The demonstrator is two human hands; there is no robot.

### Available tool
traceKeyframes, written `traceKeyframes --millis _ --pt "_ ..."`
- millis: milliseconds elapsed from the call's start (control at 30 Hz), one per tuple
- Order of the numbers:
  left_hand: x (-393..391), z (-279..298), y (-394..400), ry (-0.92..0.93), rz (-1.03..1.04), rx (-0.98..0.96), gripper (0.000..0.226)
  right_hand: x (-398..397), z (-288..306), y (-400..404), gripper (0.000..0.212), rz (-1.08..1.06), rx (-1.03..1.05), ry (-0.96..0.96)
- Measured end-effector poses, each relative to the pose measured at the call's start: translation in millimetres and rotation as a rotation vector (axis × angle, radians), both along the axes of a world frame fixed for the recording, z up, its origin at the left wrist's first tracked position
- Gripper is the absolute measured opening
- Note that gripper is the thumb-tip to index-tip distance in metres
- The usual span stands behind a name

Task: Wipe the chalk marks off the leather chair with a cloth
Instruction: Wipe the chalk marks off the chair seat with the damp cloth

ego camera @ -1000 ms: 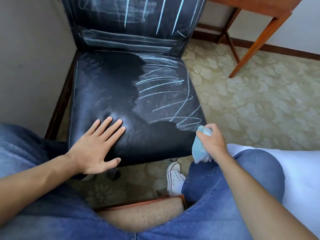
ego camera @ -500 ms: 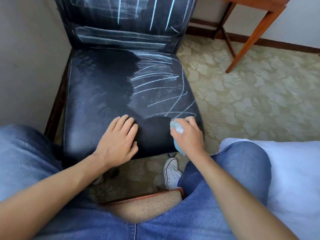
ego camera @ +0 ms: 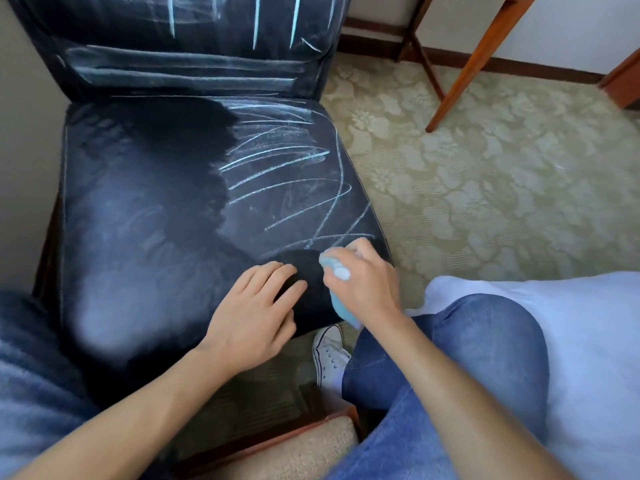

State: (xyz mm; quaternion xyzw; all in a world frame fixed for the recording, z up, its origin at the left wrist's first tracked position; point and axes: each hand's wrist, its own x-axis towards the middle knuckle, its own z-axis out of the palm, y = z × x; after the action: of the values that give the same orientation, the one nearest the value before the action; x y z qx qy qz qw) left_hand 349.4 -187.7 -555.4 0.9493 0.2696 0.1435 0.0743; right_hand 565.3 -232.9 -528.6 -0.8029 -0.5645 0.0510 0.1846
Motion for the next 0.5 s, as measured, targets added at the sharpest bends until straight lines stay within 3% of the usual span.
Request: traceKeyframes --millis 100,167,233,333,367,500 --pt "0.9 0.1 -0.3 -0.01 0.007 -0.021 0.045 40.6 6.5 14.7 0.022 -0.322 -0.026 0.118" --pt "2.3 0.7 0.4 -0.016 0.024 -0.036 0.045 54.9 8.8 19.2 0.022 -0.392 -0.009 0.127" --pt "3.7 0.5 0.8 -0.019 0.029 -0.036 0.045 36.9 12.9 17.9 0.021 -0.247 -0.013 0.141" --pt "3.2 -0.7 1.0 -0.034 0.028 -0.05 0.046 4.8 8.8 2.4 0.022 0.168 -0.042 0.103" --pt "2.8 -1.0 1.6 -0.035 0.022 -0.05 0.046 11.0 8.7 5.7 0.022 0.201 -0.036 0.068" --pt "2.7 -0.6 1.1 -0.033 0.024 -0.045 0.046 73.3 10.2 42.3 0.023 -0.213 -0.048 0.064"
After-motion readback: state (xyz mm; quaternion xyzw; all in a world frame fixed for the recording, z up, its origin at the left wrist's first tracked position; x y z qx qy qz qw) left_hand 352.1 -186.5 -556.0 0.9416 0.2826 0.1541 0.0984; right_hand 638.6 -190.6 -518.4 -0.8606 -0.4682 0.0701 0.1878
